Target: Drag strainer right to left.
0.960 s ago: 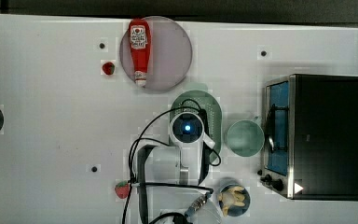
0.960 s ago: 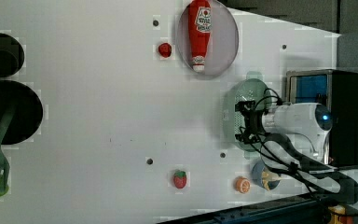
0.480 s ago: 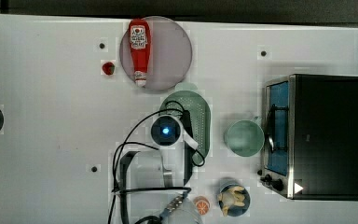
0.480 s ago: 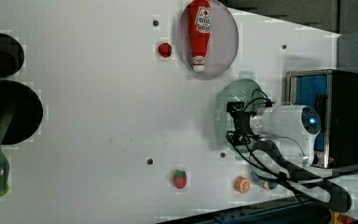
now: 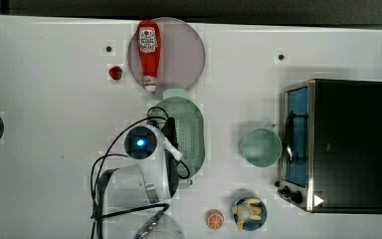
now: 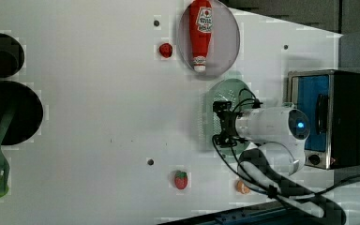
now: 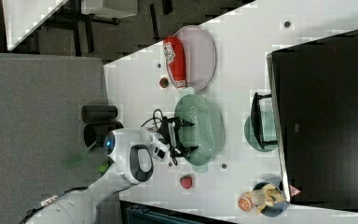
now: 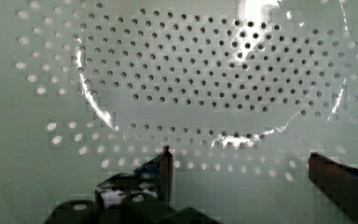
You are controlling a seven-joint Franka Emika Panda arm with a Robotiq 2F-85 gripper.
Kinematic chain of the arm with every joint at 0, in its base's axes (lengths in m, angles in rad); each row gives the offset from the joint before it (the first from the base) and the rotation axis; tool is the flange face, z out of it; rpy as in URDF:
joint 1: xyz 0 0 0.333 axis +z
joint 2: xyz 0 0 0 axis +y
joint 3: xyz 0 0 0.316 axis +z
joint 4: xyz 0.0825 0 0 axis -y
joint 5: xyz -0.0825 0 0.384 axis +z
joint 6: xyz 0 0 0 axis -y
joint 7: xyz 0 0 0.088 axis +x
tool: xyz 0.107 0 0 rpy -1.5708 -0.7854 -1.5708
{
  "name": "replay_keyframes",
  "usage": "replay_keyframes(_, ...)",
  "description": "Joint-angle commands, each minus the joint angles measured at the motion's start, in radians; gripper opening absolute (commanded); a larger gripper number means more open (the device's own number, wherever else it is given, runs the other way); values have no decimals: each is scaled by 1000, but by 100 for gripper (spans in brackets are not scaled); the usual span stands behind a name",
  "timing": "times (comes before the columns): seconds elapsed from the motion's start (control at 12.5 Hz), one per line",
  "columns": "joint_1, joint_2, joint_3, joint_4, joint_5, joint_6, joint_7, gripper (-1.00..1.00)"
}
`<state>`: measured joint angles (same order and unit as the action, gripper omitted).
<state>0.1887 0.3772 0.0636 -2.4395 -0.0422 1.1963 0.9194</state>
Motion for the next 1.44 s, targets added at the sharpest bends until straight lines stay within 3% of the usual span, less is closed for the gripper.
replay_keyframes(0.08,74,-2,20,22,18,-16,146,100)
replay_keyframes(0.64,177,84,25,145,25,-35,264,100)
replay_keyframes(1.44,326,204,30,391,142,-168,316,100)
